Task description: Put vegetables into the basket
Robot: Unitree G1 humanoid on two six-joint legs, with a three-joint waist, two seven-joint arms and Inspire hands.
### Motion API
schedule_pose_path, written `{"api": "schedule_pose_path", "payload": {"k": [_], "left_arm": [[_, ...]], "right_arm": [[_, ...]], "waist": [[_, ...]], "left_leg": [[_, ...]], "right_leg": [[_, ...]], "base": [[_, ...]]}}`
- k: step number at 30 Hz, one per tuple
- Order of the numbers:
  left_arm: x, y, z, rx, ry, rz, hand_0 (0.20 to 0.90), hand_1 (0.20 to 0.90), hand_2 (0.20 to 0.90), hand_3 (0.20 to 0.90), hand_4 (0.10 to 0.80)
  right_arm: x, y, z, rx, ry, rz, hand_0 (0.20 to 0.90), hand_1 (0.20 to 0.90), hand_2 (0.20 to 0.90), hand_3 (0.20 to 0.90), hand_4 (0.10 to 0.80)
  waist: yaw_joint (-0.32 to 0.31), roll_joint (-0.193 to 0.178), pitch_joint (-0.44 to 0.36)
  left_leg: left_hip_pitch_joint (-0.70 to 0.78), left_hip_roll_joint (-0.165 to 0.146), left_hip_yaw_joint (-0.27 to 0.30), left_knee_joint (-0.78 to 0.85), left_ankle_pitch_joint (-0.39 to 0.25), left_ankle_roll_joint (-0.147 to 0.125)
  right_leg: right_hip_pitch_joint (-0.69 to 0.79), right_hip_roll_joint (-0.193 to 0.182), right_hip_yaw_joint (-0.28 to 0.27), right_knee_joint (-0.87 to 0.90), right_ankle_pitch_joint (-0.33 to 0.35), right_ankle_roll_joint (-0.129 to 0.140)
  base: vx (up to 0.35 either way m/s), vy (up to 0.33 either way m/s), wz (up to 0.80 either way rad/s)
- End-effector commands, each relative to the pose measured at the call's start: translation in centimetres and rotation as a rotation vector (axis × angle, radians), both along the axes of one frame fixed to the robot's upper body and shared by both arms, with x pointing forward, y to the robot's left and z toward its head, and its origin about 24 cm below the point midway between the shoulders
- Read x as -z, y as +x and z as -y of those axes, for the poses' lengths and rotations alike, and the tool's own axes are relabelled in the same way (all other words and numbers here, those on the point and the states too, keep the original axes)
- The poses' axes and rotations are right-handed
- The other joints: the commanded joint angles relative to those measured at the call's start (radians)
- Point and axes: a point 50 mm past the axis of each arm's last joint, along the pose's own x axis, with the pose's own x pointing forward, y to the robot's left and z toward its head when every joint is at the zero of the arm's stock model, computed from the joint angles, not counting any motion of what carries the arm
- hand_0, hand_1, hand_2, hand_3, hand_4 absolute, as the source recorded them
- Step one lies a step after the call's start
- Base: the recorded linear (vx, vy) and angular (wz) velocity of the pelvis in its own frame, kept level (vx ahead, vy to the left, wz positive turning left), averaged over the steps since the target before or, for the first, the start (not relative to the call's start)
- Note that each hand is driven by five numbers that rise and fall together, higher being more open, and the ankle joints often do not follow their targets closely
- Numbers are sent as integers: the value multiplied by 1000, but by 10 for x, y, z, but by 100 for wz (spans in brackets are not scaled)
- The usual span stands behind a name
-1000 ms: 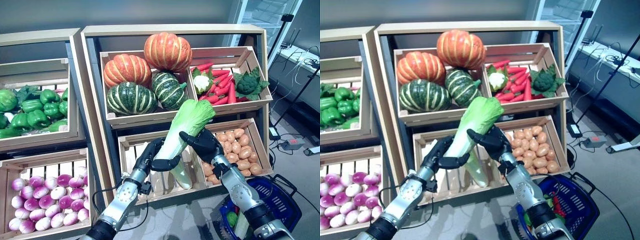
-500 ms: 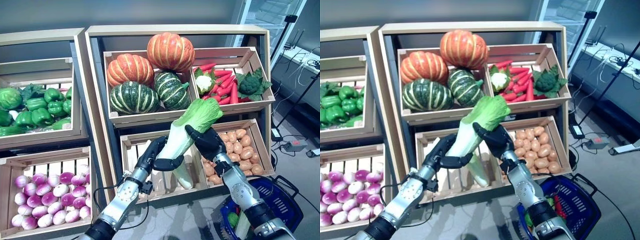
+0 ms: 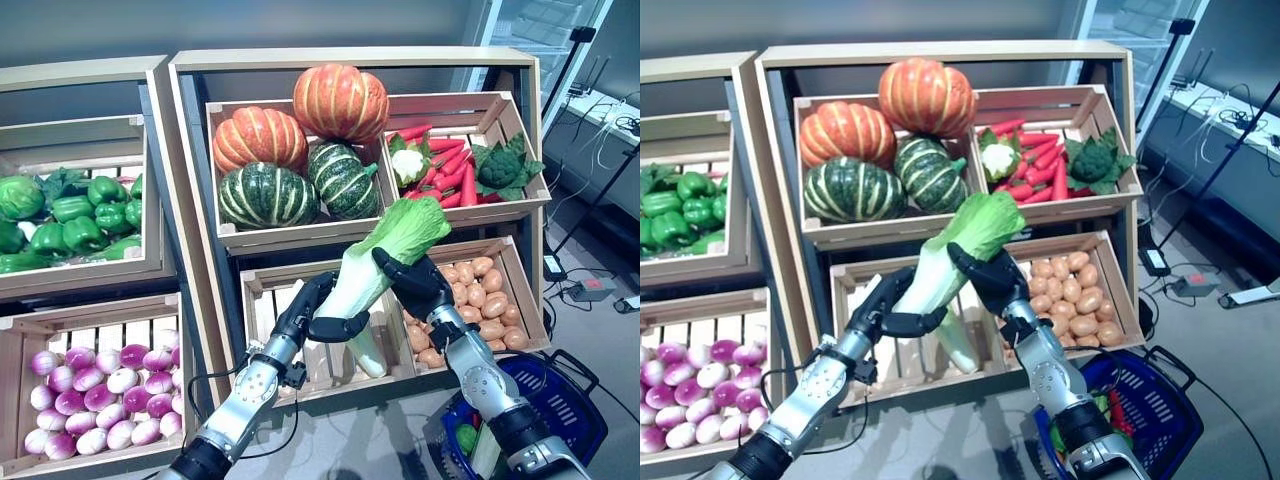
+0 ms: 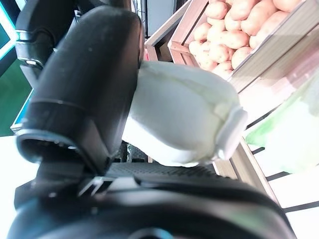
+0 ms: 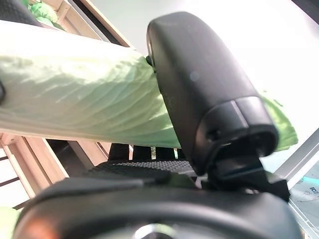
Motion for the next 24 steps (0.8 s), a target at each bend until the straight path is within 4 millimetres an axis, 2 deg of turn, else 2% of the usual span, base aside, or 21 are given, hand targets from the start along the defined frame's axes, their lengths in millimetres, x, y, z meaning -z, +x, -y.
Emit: {"api": "schedule_pose_path", "payload": {"k": [1, 13, 16, 17, 19, 24], "left_arm": [[-32, 11, 26, 152, 7, 177, 900, 900, 900, 900, 800], [-11, 8, -7, -28, 54, 85, 900, 900, 900, 900, 800], [-4, 8, -33, -208, 133, 88, 900, 900, 900, 900, 800], [-4, 8, -34, -211, 131, 87, 900, 900, 900, 900, 800], [1, 7, -55, -313, 142, 60, 900, 900, 900, 900, 800], [5, 2, -70, -368, 161, 35, 900, 900, 900, 900, 800]], "right_arm": [[-88, 15, -18, -71, 187, 429, 300, 300, 300, 300, 400], [-69, 0, 24, 94, 106, 420, 300, 300, 300, 300, 400], [-62, -7, 43, 171, 77, 410, 300, 300, 300, 300, 400], [-62, -7, 43, 171, 77, 410, 300, 300, 300, 300, 400], [-55, -13, 58, 229, 58, 392, 300, 300, 300, 300, 400], [-45, -24, 75, 313, 28, 370, 300, 300, 300, 300, 400]], "waist": [[-6, -17, -44], [-31, -17, -28], [-38, -18, -22], [-38, -18, -22], [-42, -18, -20], [-50, -14, -15]], "left_leg": [[42, 0, 29, 2, -104, 23], [48, 10, 56, 2, -101, 23], [51, 13, 64, 2, -101, 23], [51, 13, 64, 2, -101, 23], [53, 15, 69, 2, -99, 22], [52, 20, 75, 2, -95, 19]], "right_leg": [[-26, -31, 26, 2, 22, -18], [-35, -24, 56, 2, 32, -16], [-37, -23, 62, 2, 34, -15], [-36, -23, 62, 2, 34, -15], [-37, -22, 66, 2, 35, -17], [-41, -18, 75, 2, 37, -20]], "base": [[0, 0, 0], [1, -8, -1], [-1, -47, -8], [5, -43, -12], [12, -67, -5], [4, -64, -4]]}}
